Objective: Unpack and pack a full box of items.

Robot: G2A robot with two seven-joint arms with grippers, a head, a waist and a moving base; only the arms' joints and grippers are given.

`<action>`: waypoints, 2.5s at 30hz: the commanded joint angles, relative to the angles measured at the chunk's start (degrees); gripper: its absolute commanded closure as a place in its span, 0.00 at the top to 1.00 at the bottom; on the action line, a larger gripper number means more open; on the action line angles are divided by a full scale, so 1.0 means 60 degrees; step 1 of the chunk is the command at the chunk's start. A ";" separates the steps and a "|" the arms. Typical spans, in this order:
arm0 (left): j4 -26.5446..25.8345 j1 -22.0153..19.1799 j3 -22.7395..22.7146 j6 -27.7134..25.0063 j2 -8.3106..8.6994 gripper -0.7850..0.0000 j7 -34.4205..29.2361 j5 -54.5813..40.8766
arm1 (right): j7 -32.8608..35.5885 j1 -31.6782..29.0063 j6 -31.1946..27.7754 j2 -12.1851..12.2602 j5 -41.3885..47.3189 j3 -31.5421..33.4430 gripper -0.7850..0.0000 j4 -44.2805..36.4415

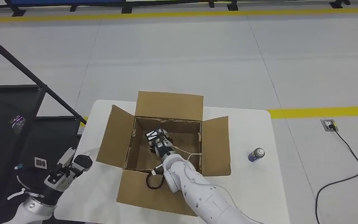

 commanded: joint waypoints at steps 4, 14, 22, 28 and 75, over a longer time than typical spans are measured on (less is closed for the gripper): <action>-0.0066 -0.0005 0.0080 -0.0022 -0.0008 1.00 0.0004 0.0054 | -0.0530 -0.0137 0.0252 -0.0031 -0.0260 0.0067 0.96 -0.0188; -0.0122 0.0163 0.0090 -0.0140 -0.0039 1.00 0.0119 0.0040 | -0.0541 -0.0338 0.0334 -0.0014 -0.0839 0.0211 0.99 -0.0745; -0.0216 0.0261 0.0087 -0.0187 -0.0059 1.00 0.0151 0.0025 | -0.0232 -0.0569 0.0563 0.0030 -0.1594 0.0269 1.00 -0.1704; -0.0245 0.0291 0.0063 -0.0212 -0.0068 1.00 0.0149 0.0016 | -0.0191 -0.0880 0.0820 0.0084 -0.2244 0.0341 1.00 -0.2563; 0.0290 -0.0974 0.0589 0.0393 0.0035 1.00 -0.0408 0.0345 | 0.4841 -0.8862 -0.1452 0.2010 -0.4604 0.7844 1.00 -1.4814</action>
